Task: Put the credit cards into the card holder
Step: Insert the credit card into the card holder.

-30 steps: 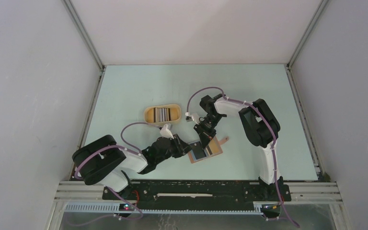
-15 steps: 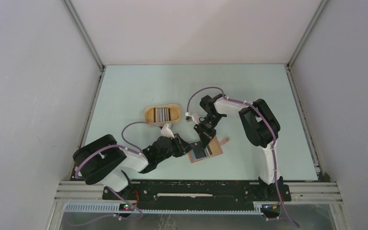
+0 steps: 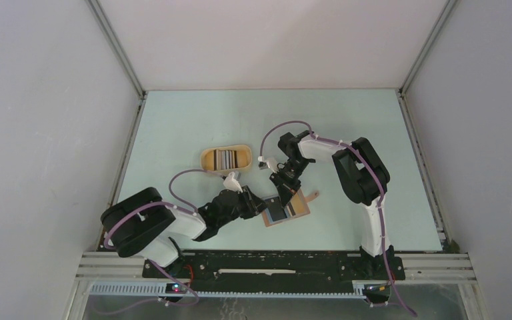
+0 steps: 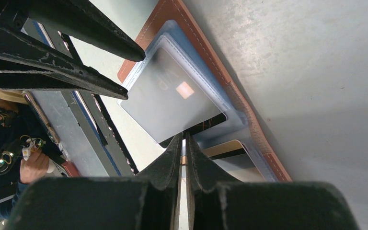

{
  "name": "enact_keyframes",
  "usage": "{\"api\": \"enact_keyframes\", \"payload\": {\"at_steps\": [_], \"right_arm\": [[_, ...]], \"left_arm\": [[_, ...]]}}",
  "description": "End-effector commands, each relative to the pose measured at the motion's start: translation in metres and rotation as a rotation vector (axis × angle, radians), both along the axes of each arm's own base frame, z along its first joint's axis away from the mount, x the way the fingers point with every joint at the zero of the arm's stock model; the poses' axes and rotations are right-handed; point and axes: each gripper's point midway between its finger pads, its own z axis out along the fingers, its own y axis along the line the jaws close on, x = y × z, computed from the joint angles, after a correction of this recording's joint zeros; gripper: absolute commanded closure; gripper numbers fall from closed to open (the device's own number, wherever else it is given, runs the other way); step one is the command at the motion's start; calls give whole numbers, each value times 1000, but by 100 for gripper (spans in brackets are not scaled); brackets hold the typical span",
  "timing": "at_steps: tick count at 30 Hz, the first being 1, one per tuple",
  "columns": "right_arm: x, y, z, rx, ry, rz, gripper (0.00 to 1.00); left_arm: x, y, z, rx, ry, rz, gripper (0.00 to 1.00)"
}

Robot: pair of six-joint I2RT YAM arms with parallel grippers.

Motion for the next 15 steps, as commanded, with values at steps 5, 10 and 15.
{"api": "enact_keyframes", "payload": {"at_steps": [5,10,15], "right_arm": [[5,3,0,-2,-22,12,87],[5,3,0,-1,-23,13,87],[5,3,0,-1,-22,13,87]], "left_arm": [[4,-7,18,-46,-31,6,67],[3,-8,19,-48,-30,3,67],[3,-10,17,-48,-25,-1,68]]}}
